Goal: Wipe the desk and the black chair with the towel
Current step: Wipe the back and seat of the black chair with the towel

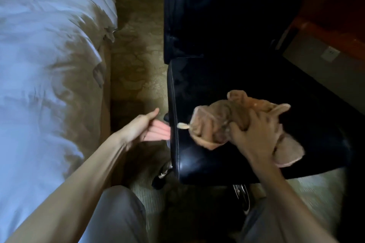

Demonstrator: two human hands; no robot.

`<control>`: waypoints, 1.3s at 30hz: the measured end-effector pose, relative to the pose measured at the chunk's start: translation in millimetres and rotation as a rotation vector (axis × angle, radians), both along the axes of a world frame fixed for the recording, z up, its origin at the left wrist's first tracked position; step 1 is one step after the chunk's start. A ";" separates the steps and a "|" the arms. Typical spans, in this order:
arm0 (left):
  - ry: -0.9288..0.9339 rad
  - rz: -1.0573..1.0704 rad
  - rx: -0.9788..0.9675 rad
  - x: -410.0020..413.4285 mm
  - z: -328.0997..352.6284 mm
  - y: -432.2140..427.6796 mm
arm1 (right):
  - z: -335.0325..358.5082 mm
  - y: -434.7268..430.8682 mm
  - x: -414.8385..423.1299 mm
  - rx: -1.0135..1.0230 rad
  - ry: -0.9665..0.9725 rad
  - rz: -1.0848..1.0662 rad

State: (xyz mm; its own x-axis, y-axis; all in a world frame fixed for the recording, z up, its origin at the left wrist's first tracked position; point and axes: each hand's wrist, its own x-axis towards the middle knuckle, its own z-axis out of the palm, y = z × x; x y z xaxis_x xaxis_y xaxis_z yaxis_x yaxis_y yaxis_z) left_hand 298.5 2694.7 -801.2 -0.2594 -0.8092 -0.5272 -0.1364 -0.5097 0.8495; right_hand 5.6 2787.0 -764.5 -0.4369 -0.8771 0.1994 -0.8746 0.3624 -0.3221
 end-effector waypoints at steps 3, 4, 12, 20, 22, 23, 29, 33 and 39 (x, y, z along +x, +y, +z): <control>0.092 -0.027 0.055 -5.8 -15.7 16.2 | -1.4 2.7 73.2 -0.057 0.035 0.212; 0.112 -0.008 0.059 -6.1 -21.8 25.1 | 0.0 3.0 95.4 -0.066 0.012 0.320; -0.122 0.054 -0.123 -1.4 -15.5 19.6 | 64.8 5.1 30.7 -0.327 -0.347 0.012; 0.104 -0.002 0.014 -22.3 11.1 17.8 | 5.6 -21.2 33.4 0.159 0.095 -0.030; 0.098 -0.065 -0.007 -34.0 8.1 24.0 | 14.9 -26.8 27.0 0.195 0.104 -0.026; 0.128 -0.012 0.002 -31.7 7.5 23.2 | 22.9 -25.5 21.9 0.193 0.049 -0.009; 0.364 0.327 0.182 -22.1 -3.5 -9.9 | 44.1 13.7 -10.2 0.068 -0.151 0.292; 0.479 0.309 0.149 -54.1 13.0 -18.6 | 49.5 14.2 -57.0 0.355 -0.050 0.236; 0.501 0.268 0.138 -50.5 -1.9 9.5 | -3.3 2.4 -5.8 -0.001 -0.039 0.038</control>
State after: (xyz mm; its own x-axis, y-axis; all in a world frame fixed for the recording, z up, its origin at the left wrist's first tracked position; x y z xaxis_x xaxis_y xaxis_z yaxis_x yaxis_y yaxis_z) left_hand 248.0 2704.2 -803.1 -0.2995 -0.8134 -0.4986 0.4138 -0.5817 0.7003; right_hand -0.2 2789.4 -767.9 -0.4109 -0.8930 0.1836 -0.8743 0.3289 -0.3569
